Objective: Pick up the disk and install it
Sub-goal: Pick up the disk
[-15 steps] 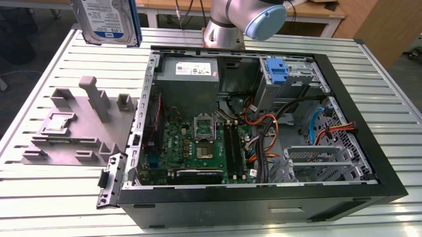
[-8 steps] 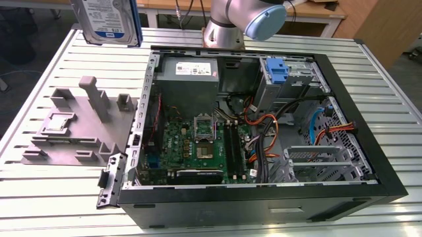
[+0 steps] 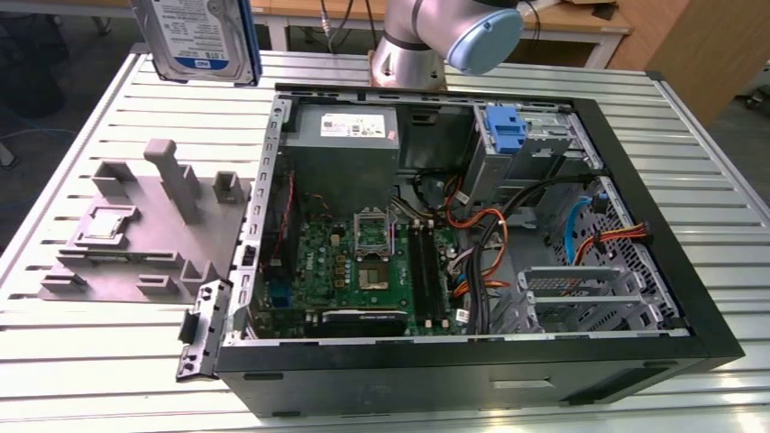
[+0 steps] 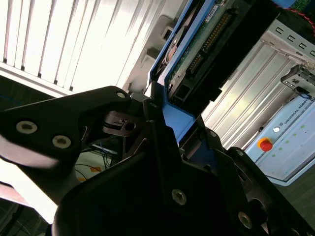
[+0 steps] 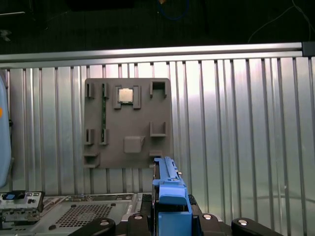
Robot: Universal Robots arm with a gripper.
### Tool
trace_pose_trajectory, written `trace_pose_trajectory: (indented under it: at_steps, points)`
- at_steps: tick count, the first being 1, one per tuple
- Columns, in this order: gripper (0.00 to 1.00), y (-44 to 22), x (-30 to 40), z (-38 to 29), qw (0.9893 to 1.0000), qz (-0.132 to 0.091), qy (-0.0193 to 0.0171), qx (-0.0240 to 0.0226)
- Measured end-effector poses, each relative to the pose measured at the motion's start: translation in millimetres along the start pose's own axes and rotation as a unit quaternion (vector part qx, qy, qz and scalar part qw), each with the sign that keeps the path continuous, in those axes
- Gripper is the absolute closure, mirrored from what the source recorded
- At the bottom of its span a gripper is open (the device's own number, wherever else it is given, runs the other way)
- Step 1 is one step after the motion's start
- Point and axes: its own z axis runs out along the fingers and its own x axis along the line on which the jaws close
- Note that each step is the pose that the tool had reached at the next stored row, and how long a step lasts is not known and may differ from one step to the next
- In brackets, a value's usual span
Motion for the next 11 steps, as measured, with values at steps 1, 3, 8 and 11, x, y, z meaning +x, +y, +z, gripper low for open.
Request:
trace_pose_trajectory:
  at_steps: [1, 3, 8, 11]
  points:
    - [0.64, -0.2, 0.0, 0.0, 1.0, 0.0, 0.0, 0.0]
    - [0.64, -0.6, 0.0, 0.0, 1.0, 0.0, 0.0, 0.0]
    - [0.64, -1.7, -0.1, 0.0, 1.0, 0.0, 0.0, 0.0]
    - [0.64, -2.3, -0.1, 0.0, 1.0, 0.0, 0.0, 0.0]
